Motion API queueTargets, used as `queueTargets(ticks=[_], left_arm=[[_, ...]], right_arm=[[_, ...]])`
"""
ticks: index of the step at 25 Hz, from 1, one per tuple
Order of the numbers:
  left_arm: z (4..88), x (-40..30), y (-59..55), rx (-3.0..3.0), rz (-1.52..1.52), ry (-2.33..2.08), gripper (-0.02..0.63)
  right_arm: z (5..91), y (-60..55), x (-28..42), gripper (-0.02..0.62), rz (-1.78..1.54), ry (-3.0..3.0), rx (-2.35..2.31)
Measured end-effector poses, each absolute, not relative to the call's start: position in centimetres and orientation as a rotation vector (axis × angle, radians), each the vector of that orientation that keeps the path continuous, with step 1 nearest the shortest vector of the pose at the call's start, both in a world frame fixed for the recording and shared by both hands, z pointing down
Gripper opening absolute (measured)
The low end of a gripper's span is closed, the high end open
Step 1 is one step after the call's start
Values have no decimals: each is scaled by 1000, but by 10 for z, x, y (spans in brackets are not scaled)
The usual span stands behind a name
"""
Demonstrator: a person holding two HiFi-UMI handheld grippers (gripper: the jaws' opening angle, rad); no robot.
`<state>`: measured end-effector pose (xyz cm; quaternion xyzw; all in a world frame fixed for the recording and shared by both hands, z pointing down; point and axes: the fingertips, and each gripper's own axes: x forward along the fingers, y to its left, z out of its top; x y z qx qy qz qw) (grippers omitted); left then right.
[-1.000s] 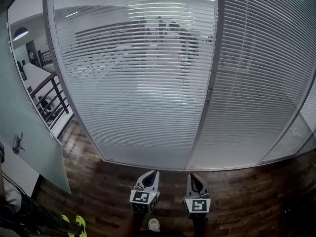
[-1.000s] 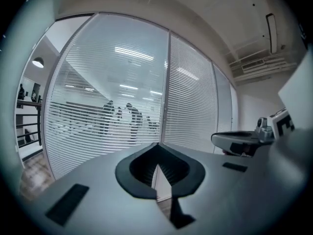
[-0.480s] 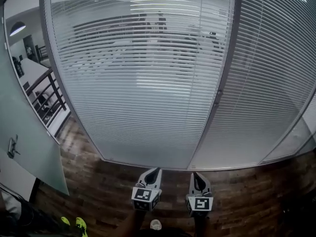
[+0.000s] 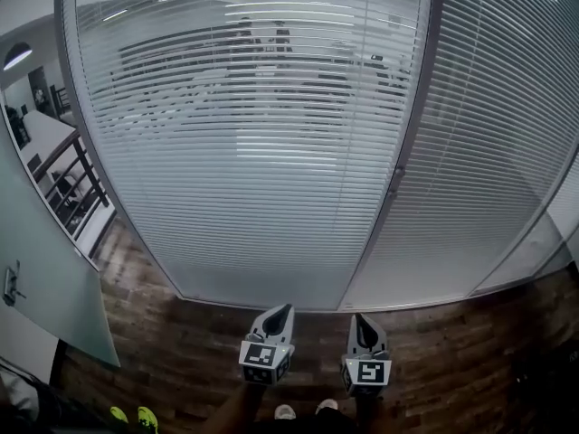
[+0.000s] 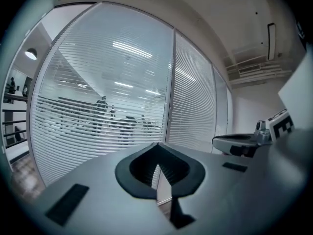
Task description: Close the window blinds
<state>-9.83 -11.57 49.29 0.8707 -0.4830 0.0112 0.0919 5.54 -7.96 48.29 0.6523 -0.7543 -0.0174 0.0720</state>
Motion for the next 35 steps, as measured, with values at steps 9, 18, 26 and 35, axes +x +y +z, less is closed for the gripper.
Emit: queueTargets(ticks=[9, 18, 26, 35], left_arm=[[507, -86, -146, 2582, 73, -1441, 0], [482, -76, -187, 2557, 40, -1525, 0], [485, -69, -211, 2527, 78, -1553, 0], [482, -48, -241, 2520, 88, -1593, 0]], right_arm=[[490, -113, 74, 3, -26, -2260, 1954], [479, -157, 92, 3, -37, -2283, 1929], [479, -188, 105, 3, -32, -2305, 1934], [482, -224, 128, 3, -5, -2337, 1911]])
